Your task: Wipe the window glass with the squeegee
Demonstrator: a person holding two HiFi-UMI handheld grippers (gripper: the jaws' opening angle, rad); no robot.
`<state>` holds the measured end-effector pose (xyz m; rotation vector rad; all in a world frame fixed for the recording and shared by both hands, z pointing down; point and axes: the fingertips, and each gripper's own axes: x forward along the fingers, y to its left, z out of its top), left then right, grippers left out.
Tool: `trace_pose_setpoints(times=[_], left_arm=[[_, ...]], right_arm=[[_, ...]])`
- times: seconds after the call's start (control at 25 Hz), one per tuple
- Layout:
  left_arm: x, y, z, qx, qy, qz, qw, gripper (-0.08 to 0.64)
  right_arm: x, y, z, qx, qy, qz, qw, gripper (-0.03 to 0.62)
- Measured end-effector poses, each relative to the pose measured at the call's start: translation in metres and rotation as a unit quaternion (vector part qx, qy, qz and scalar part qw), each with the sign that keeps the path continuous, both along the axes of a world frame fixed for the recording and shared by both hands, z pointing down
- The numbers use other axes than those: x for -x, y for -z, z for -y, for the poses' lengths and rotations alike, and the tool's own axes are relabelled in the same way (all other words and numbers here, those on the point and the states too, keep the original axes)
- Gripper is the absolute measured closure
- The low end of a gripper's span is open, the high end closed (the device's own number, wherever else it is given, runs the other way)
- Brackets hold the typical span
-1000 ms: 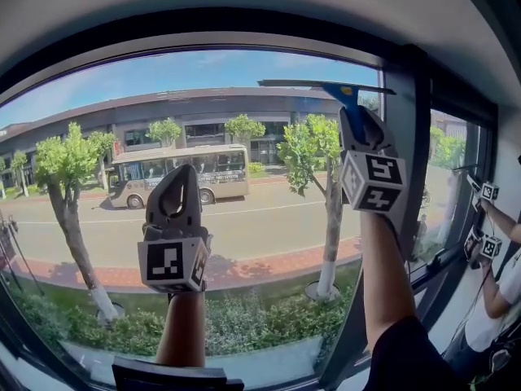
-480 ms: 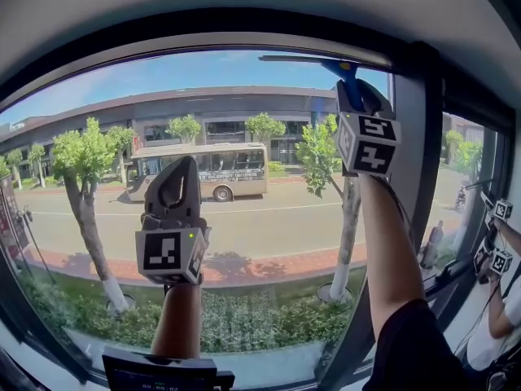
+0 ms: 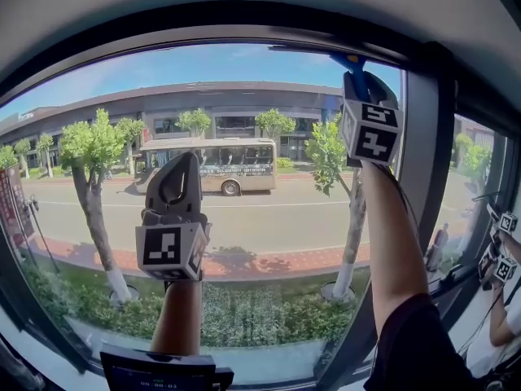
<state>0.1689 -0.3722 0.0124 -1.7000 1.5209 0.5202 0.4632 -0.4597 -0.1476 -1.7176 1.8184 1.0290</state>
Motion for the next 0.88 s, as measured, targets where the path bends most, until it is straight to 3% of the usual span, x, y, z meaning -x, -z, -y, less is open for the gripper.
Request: trace_pose_setpoints(times=[0.88], left_arm=[[-0.008, -0.010, 0.008, 0.020, -0.009, 0.004, 0.9997, 0.557]], right_arm=[[0.004, -0.032, 0.004, 0.009, 0.001, 0.008, 1.000, 0.449]])
